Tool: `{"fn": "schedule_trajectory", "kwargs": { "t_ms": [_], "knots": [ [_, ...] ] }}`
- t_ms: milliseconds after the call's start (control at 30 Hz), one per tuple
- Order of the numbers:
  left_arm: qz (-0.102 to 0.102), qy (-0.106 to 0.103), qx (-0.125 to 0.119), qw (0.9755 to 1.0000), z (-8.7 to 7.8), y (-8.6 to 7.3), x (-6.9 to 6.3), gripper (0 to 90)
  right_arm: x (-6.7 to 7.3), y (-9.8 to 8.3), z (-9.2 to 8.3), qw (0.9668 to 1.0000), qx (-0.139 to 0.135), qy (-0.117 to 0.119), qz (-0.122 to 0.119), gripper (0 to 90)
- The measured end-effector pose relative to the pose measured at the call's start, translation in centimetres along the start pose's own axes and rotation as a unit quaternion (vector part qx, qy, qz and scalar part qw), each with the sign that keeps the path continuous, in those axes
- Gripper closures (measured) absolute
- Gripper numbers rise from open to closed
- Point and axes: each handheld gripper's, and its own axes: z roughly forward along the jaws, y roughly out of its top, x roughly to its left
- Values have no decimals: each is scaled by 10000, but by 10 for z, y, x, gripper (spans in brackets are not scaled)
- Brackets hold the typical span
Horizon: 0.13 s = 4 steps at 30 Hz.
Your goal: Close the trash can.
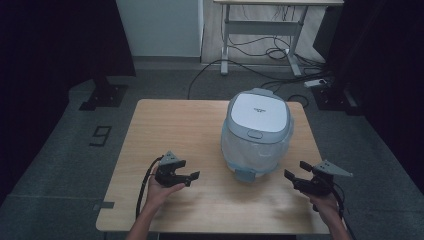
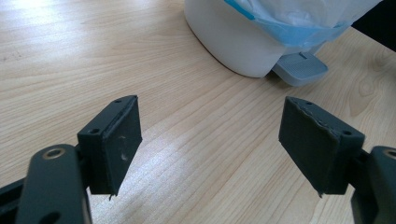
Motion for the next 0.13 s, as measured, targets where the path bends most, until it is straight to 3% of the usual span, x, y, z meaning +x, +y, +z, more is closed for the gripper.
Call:
{"fn": "schedule_trajectory", "kwargs": {
  "t_ms": [133],
  "knots": [
    [19,2,-20,10000,-1,1,0,211,0,0,-1,10000,-18,-8,10,192]
  ]
}}
